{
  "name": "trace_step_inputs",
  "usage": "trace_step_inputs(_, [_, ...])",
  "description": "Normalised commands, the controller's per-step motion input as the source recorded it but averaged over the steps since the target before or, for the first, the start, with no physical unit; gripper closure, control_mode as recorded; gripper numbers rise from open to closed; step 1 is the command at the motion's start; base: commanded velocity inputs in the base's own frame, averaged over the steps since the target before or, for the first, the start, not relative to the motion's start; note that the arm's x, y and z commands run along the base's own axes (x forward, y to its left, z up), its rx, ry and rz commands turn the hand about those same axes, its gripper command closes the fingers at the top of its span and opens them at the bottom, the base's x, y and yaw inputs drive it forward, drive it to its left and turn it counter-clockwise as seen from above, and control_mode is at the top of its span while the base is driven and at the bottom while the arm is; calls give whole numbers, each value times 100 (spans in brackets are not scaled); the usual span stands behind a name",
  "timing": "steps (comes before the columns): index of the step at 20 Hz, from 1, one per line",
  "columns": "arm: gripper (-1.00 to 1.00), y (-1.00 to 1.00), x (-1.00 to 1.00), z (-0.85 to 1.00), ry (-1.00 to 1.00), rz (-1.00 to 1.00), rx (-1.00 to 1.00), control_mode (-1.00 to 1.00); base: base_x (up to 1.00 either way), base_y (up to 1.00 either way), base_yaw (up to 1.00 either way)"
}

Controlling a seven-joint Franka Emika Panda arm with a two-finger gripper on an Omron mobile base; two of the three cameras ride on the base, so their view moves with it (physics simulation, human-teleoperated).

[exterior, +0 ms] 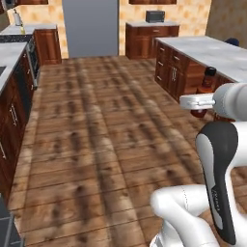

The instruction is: Take 2 condiments from the cabinet and move them on the counter near the stove.Make sure the condiments are lined up with each other, next to each other.

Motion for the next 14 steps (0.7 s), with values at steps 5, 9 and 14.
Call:
trace_step_inputs(5, [100, 0, 0, 0, 0, 0, 0, 100, 100, -30, -14])
trace_step_inputs(9, [100, 0, 0, 0, 0, 0, 0, 100, 100, -37, -16])
trace_step_inputs(14, [100, 0, 0, 0, 0, 0, 0, 100, 100, -3, -5])
